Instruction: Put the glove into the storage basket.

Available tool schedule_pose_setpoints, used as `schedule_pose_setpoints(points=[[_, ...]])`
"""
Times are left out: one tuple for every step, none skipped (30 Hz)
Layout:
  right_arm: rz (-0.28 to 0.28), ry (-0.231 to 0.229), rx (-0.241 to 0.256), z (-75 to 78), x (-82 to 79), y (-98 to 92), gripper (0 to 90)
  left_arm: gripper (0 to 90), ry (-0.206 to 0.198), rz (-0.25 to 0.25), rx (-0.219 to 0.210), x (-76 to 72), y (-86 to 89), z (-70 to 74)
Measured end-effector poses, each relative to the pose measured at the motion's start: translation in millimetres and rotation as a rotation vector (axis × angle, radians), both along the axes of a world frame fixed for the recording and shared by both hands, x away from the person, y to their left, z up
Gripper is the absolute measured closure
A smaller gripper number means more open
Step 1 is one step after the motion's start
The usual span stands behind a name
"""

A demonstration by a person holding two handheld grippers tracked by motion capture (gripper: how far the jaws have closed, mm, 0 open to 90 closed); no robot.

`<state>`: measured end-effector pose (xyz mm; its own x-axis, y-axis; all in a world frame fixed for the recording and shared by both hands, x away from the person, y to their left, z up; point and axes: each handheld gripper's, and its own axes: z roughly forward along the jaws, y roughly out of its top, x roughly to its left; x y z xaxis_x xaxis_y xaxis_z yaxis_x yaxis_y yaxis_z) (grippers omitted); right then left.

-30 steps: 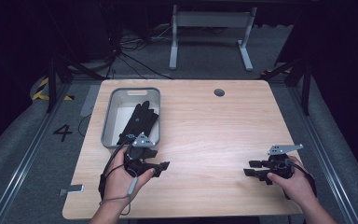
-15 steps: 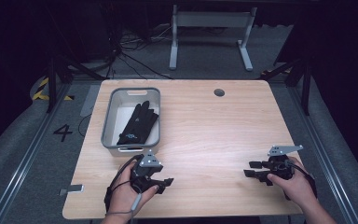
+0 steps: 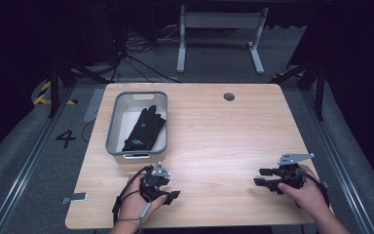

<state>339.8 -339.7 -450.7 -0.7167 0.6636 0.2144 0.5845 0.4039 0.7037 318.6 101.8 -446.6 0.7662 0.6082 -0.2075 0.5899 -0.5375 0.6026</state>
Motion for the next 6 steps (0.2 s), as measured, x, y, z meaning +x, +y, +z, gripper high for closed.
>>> schedule_pose_setpoints(points=[[-0.001, -0.002, -0.002, -0.1, 0.2, -0.3, 45.7, 40.2, 0.000, 0.000, 0.001, 0.1, -0.1, -0.2], [-0.003, -0.004, -0.002, -0.1, 0.3, -0.3, 45.4, 39.9, 0.003, -0.003, 0.000, 0.1, -0.1, -0.3], [-0.005, -0.005, -0.001, -0.1, 0.4, -0.1, 45.4, 39.7, 0.009, -0.004, 0.001, 0.0, 0.0, -0.4], [-0.005, -0.004, 0.000, 0.1, 0.4, 0.1, 45.4, 39.6, 0.007, 0.000, 0.003, -0.1, 0.0, -0.7], [-0.006, -0.005, 0.001, 0.0, 0.5, 0.4, 45.4, 39.6, 0.007, -0.001, 0.004, -0.1, 0.3, -0.8], [-0.005, -0.005, 0.001, 0.0, 0.6, 0.7, 45.4, 39.5, 0.008, -0.002, 0.005, 0.1, 0.7, -1.1]])
